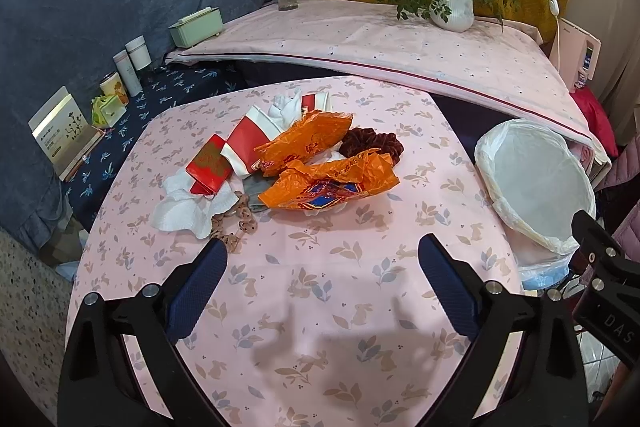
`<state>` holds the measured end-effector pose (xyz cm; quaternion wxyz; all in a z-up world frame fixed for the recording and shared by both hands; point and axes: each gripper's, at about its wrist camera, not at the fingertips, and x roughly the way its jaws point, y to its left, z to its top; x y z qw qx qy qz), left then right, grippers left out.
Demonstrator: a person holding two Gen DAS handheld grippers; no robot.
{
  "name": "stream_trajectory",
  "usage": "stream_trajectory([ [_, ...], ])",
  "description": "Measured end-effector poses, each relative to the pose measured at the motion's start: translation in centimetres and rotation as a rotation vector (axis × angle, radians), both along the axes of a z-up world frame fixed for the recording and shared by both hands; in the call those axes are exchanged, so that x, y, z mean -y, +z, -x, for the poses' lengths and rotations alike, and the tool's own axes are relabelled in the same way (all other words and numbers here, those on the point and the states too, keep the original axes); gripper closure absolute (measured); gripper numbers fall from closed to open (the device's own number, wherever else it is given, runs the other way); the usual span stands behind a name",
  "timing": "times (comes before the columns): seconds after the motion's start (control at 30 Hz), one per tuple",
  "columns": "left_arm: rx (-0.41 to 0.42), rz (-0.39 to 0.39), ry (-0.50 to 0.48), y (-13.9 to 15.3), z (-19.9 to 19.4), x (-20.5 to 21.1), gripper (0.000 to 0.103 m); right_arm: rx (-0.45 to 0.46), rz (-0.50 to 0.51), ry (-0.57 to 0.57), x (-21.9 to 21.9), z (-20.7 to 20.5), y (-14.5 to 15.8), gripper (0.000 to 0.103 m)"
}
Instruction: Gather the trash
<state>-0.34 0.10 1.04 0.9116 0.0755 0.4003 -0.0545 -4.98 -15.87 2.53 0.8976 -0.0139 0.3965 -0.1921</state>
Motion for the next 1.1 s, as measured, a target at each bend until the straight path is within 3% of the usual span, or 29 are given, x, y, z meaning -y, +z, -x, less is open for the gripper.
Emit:
stream_trajectory([
  [0.53,-0.003,0.01,-0.007,-0.4,-0.1,-0.2,0.011,0.001,-0.013,-0.006,0.2,-0.2,-0.2,0.007],
  [1.1,-0.04,0.031,0.046,-1.2,-0.3,-2.6,0.011,-0.025,-0.005,0.056,-2.4,-0.3,-1.1,0.007],
])
